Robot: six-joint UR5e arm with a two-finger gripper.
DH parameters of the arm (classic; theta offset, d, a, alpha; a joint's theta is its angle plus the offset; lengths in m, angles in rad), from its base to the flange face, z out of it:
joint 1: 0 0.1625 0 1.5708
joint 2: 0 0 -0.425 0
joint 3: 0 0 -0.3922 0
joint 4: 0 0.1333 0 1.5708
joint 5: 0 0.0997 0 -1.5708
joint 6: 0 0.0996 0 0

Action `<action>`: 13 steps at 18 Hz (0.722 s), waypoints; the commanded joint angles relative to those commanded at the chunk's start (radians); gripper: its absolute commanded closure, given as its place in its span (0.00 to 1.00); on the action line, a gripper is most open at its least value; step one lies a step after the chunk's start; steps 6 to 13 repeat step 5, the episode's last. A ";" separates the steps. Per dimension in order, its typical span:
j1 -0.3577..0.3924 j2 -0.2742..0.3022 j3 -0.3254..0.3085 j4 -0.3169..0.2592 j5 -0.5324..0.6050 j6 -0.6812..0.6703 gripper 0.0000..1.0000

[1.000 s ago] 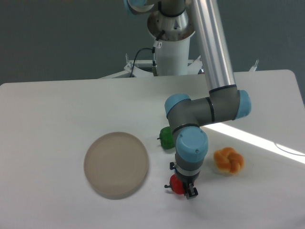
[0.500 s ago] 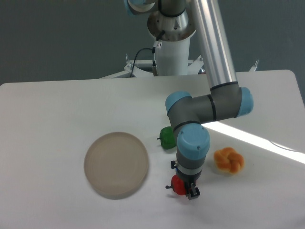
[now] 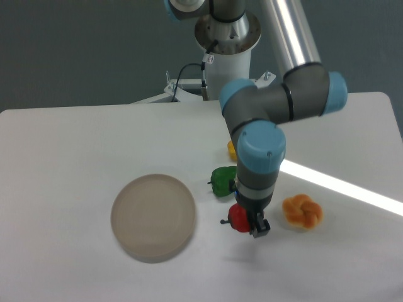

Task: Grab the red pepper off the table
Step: 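Lift the gripped red pepper up off the table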

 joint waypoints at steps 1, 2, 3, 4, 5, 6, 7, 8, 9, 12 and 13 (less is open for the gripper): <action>0.002 0.005 -0.002 0.006 0.000 0.000 0.44; 0.000 0.006 -0.008 0.014 0.003 0.000 0.44; 0.000 0.008 -0.008 0.014 0.011 0.000 0.44; 0.002 0.008 -0.008 0.011 0.015 0.000 0.44; 0.002 0.011 -0.009 0.015 0.017 0.000 0.44; 0.002 0.011 -0.009 0.015 0.017 0.000 0.44; 0.002 0.011 -0.009 0.015 0.017 0.000 0.44; 0.002 0.011 -0.009 0.015 0.017 0.000 0.44; 0.002 0.011 -0.009 0.015 0.017 0.000 0.44; 0.002 0.011 -0.009 0.015 0.017 0.000 0.44; 0.002 0.011 -0.009 0.015 0.017 0.000 0.44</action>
